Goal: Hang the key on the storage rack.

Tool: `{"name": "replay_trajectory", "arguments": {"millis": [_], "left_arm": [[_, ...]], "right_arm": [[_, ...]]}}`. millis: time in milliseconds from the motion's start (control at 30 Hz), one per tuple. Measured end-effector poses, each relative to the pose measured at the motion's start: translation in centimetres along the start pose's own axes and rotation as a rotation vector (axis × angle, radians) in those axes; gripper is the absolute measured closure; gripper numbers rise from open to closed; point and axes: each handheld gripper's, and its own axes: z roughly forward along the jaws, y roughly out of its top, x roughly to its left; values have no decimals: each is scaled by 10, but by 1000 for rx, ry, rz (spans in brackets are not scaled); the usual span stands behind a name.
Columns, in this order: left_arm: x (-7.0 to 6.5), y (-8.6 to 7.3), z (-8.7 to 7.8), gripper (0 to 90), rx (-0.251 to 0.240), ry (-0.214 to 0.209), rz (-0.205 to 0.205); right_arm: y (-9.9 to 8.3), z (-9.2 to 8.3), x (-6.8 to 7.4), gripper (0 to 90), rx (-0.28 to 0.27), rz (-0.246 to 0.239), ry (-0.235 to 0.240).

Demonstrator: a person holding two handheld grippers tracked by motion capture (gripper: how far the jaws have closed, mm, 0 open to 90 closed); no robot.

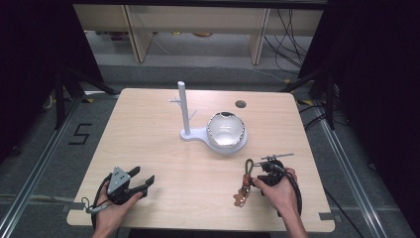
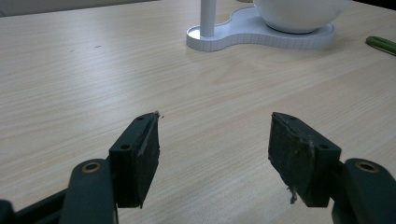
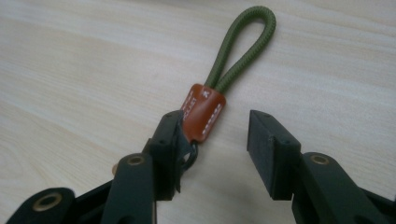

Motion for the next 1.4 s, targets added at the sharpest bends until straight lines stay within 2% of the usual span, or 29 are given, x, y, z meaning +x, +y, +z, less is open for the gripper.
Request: {"name": "replay_trajectory", "arguments": {"millis": [33, 100, 133, 233, 300, 333, 367, 400, 433, 467, 500, 533, 567, 600, 633, 800, 867, 967, 1067, 1200, 1333, 1367, 1400], "left_arm": [[0, 0, 0, 332, -1, 1, -4], [0, 0, 0, 333, -3, 1, -8], [0, 0, 0, 332, -3, 5, -9], [0, 0, 0, 334, -5, 7, -6], [-1, 0, 0, 334, -6, 8, -6], [-1, 0, 0, 336, -7, 10, -6], [-1, -1, 0, 336, -8, 10, -7], [0, -1, 0, 336, -14, 5, -9], [0, -1, 0, 337, -14, 5, -9], [-1, -1, 0, 338, -4, 9, -27], [-1, -1, 0, 338, -4, 9, -27], [0, 0, 1, 338, -5, 2, -8], [0, -1, 1, 339, -6, 2, -28], [0, -1, 1, 340, -6, 2, -28], [0, 0, 0, 340, 6, 11, -1], [-1, 0, 0, 342, 3, 9, -1], [-1, 0, 0, 342, 2, 10, -1], [-1, 0, 1, 344, 3, 11, -2], [-1, 0, 1, 345, -1, 8, 4], [-1, 0, 1, 345, -3, 7, -2], [-2, 0, 1, 346, -1, 9, 6], [-2, 0, 1, 346, 0, 10, 7], [-2, 0, 1, 346, -1, 9, 3]], "right_arm": [[1, 0, 1, 561, 7, -10, -6], [1, -1, 4, 560, 23, 6, 0], [3, 1, 8, 550, 28, 14, -33], [4, 5, 11, 549, 54, 21, -47], [5, 5, 13, 549, 62, 38, -44], [8, 6, 17, 549, 96, 73, -51], [9, 6, 19, 550, 97, 87, -47], [10, 7, 20, 550, 104, 90, -70], [10, 7, 20, 550, 104, 90, -70], [13, 6, 22, 550, 114, 92, -55], [13, 6, 22, 550, 114, 92, -55], [16, 7, 23, 550, 126, 95, -62], [17, 8, 23, 549, 134, 86, -69], [17, 8, 23, 549, 134, 86, -69], [19, 9, 25, 550, 144, 111, -81], [25, 14, 29, 549, 176, 148, -109], [27, 16, 29, 547, 189, 135, -123], [29, 17, 32, 543, 201, 152, -124], [33, 21, 31, 541, 211, 144, -157], [34, 26, 33, 532, 218, 159, -159], [35, 29, 33, 530, 220, 153, -173], [36, 30, 34, 529, 238, 153, -180], [36, 31, 34, 530, 229, 151, -181]]}}
